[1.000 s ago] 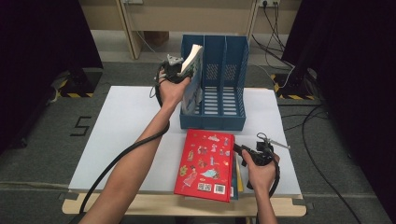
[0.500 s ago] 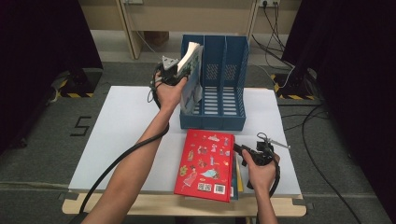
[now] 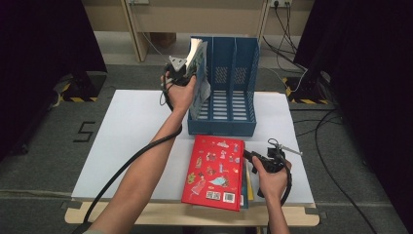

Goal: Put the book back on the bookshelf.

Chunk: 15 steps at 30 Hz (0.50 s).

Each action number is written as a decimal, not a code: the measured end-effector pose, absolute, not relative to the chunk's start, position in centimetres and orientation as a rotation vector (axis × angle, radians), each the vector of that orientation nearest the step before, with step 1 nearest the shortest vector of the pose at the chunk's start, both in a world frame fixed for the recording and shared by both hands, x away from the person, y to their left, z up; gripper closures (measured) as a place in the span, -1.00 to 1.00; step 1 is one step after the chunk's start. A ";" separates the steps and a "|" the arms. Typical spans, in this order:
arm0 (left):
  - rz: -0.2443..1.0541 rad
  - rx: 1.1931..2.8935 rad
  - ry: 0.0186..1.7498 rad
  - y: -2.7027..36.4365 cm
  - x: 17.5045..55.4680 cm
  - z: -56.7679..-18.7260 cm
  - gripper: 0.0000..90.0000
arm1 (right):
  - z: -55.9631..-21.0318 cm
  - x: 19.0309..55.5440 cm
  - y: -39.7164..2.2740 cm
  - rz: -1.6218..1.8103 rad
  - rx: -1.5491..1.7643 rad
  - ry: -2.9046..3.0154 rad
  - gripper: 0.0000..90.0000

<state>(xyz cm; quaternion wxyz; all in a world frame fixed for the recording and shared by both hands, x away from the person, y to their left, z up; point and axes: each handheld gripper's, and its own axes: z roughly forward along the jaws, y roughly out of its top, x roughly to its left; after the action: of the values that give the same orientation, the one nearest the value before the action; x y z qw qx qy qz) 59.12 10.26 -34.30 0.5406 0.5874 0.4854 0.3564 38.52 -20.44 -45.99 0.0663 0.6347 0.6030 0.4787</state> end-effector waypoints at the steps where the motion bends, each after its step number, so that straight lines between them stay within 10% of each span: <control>1: 0.852 1.390 1.163 10.2 59.2 -34.5 0.64 | -46.0 38.5 -20.6 1.433 1.900 1.821 0.26; 15: 0.874 1.417 1.188 10.1 59.3 -34.4 0.60 | -46.0 38.5 -20.8 1.436 1.906 1.814 0.26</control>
<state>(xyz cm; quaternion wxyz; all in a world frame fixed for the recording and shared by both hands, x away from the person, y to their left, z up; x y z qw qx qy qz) 59.27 10.06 -34.41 0.5212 0.5912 0.4959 0.3645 38.47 -20.77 -46.01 0.0717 0.6342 0.6035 0.4779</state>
